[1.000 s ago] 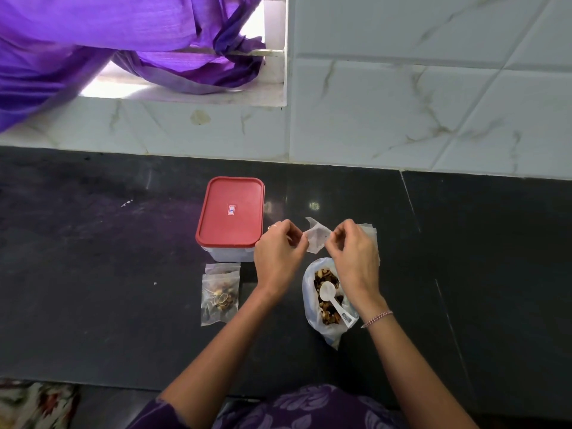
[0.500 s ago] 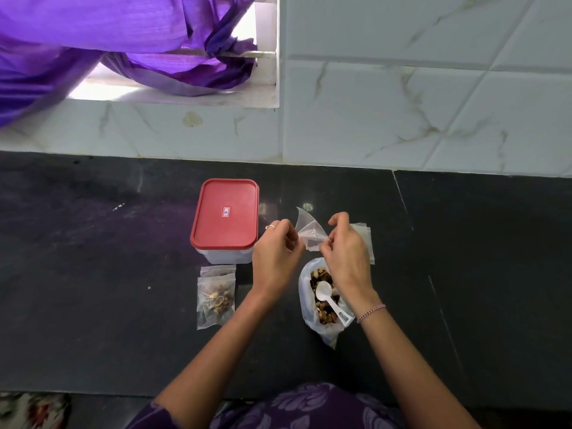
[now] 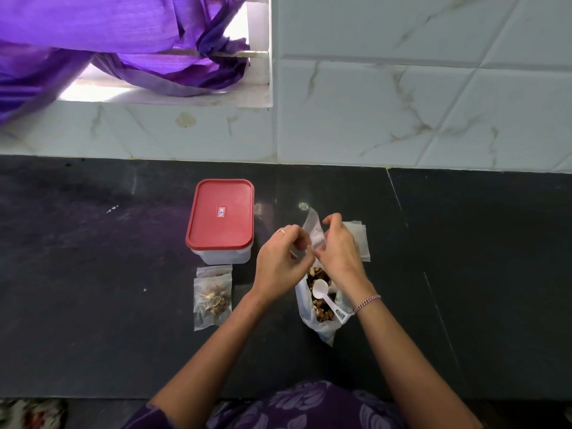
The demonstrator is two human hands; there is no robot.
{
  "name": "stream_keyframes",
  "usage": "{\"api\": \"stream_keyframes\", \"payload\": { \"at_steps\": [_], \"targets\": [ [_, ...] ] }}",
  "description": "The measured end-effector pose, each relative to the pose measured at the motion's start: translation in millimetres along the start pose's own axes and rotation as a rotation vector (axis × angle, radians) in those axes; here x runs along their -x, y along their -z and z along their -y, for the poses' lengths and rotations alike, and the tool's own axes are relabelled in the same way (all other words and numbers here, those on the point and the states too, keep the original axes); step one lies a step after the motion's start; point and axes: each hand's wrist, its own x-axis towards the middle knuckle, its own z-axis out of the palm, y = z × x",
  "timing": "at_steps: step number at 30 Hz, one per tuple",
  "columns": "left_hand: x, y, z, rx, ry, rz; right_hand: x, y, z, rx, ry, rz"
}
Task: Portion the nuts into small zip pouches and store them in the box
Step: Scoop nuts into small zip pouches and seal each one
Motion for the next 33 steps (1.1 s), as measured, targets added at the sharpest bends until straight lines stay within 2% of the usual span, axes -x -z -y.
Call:
{"api": "stream_keyframes", "payload": {
  "at_steps": [2,4,6,8,11,14,17,22,25,27,29,31,33],
  "targets": [
    [1.1,2.2,3.2,0.156,0.051,0.053,-1.7,3.2,1.3,-0.023,-0.051,0.11],
    [0.7,2.8,14.1,0.276,0.187,-0.017,-2.2,5.7,1.8,-0.02,-0.066,0.172],
    [-1.5,0.2,28.9,0.262,0.352,-0.062,-0.9,7.0,3.1,-0.01,-0.062,0.205],
    [-4.4,-3.1,39.5,0.229,0.545,0.002,1.1,7.3,5.0,0.004,-0.051,0.23],
    [-4.4,-6.6,44.4,0.372,0.778,0.051,3.8,8.7,9.4,-0.002,-0.03,0.236],
    [-4.5,-9.2,42.8,0.508,0.83,0.045,6.9,12.6,12.7,-0.049,-0.018,0.197],
    [-10.1,-10.4,36.8,0.666,0.999,-0.024,11.9,13.3,13.9,-0.162,0.001,0.072],
    [-5.0,-15.7,39.1,0.684,1.142,0.049,17.5,12.2,14.8,-0.134,0.073,-0.121],
    [0.0,-18.5,38.8,0.592,1.043,0.067,20.3,10.8,16.9,-0.049,0.151,-0.208],
    [5.7,-16.0,38.6,0.516,0.874,-0.008,18.8,10.8,16.7,0.002,0.172,-0.243],
    [13.7,-7.0,40.7,0.429,0.615,-0.049,15.5,12.2,15.0,0.012,0.156,-0.248],
    [20.3,2.0,42.1,0.282,0.339,0.089,14.3,13.5,14.1,0.018,0.125,-0.212],
    [23.3,6.6,38.8,0.171,0.172,0.271,15.5,12.7,14.1,0.037,0.116,-0.146]
  ]
}}
